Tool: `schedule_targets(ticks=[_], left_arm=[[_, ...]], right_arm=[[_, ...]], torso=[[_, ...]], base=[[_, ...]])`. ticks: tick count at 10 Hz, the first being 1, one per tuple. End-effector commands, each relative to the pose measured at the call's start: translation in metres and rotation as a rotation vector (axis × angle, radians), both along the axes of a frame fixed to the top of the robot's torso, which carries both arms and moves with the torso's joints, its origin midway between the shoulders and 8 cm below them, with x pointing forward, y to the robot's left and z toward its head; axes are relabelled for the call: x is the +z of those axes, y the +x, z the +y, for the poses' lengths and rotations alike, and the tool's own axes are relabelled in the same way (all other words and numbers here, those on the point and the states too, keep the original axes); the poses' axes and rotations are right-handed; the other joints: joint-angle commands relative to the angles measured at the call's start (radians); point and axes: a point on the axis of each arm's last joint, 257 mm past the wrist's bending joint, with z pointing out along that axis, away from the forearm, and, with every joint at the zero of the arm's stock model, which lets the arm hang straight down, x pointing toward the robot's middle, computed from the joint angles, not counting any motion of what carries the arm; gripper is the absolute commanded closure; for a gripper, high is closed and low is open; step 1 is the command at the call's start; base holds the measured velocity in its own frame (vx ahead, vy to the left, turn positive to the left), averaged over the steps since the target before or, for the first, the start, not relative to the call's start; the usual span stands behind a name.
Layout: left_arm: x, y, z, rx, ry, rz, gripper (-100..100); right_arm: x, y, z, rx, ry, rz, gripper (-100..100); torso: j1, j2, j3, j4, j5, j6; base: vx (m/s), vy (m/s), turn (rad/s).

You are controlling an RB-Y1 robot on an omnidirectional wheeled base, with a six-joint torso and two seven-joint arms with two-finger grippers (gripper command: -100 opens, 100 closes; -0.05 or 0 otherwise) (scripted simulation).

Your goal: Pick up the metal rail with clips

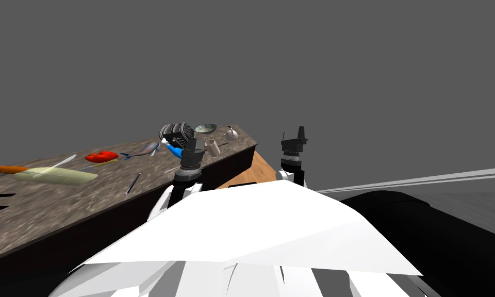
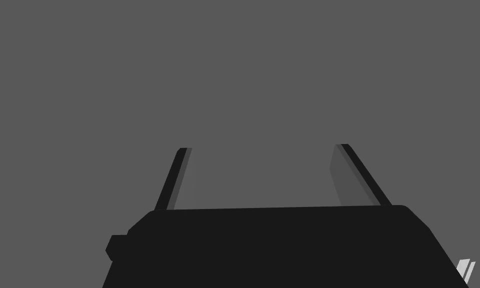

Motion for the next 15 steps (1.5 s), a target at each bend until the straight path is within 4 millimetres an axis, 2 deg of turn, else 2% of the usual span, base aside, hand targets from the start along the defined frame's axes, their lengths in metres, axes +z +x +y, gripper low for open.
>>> schedule_targets(ticks=[1,2,3,4,5,6,7,8,9,10,11,13,14,15], left_arm=[[-0.019,0.004,-0.002,-0.017,0.049,0.044,-100],[-0.020,0.004,-0.003,-0.024,0.064,0.047,-100],[-0.038,0.007,-0.003,-0.035,0.101,0.086,-100],[-0.039,0.007,-0.004,-0.043,0.119,0.089,-100],[-0.059,0.010,-0.002,-0.051,0.156,0.130,-100],[-0.060,0.009,-0.002,-0.062,0.179,0.133,-100],[-0.081,0.011,0.001,-0.068,0.215,0.176,-100],[-0.082,0.010,0.000,-0.079,0.243,0.180,-100],[-0.103,0.012,0.005,-0.084,0.279,0.224,-100],[-0.105,0.011,0.005,-0.097,0.309,0.228,-100],[-0.127,0.011,0.012,-0.101,0.348,0.274,-100],[-0.129,0.010,0.012,-0.113,0.378,0.278,-100],[-0.151,0.008,0.021,-0.119,0.427,0.325,-100],[-0.153,0.007,0.022,-0.128,0.450,0.329,-100]], right_arm=[[0.000,0.000,0.000,0.000,0.000,0.000,0],[0.000,0.000,0.000,0.000,0.000,0.000,0],[0.000,0.000,0.000,0.000,0.000,0.000,0],[0.000,0.000,0.000,0.000,0.000,0.000,0],[0.000,0.000,0.000,0.000,0.000,0.000,0],[0.000,0.000,0.000,0.000,0.000,0.000,0],[0.000,0.000,0.000,0.000,0.000,0.000,0],[0.000,0.000,0.000,0.000,0.000,0.000,0],[0.000,0.000,0.000,0.000,0.000,0.000,0],[0.000,0.000,0.000,0.000,0.000,0.000,0],[0.000,0.000,0.000,0.000,0.000,0.000,0],[0.000,0.000,0.000,0.000,0.000,0.000,0],[0.000,0.000,0.000,0.000,0.000,0.000,0],[0.000,0.000,0.000,0.000,0.000,0.000,0]], torso=[[0.000,0.000,0.000,0.000,0.000,0.000],[0.000,0.000,0.000,0.000,0.000,0.000],[0.000,0.000,0.000,0.000,0.000,0.000],[0.000,0.000,0.000,0.000,0.000,0.000],[0.000,0.000,0.000,0.000,0.000,0.000],[-0.001,0.000,0.000,0.000,0.000,0.000],[0.000,0.000,0.000,0.000,0.000,0.000],[-0.001,0.000,0.000,0.000,0.000,0.000],[0.000,-0.001,0.000,0.000,0.000,0.000],[-0.002,0.000,0.000,0.000,0.000,0.000],[-0.001,-0.001,0.000,0.000,0.000,0.000],[0.000,-0.001,0.000,0.000,0.000,0.000],[0.001,-0.002,-0.001,0.000,0.000,0.000],[0.000,-0.002,-0.001,0.000,0.000,0.000]], base=[[-0.058,-0.050,-0.061],[-0.050,-0.040,-0.035],[-0.058,-0.048,-0.087],[-0.052,-0.050,-0.038],[-0.062,-0.055,-0.085],[-0.045,-0.044,-0.042],[-0.042,-0.059,-0.089],[-0.040,-0.052,-0.047],[-0.050,-0.079,-0.138],[-0.044,-0.057,-0.041],[-0.048,-0.053,-0.091],[-0.028,-0.033,-0.032],[-0.025,-0.047,-0.130],[-0.030,-0.047,-0.069]])
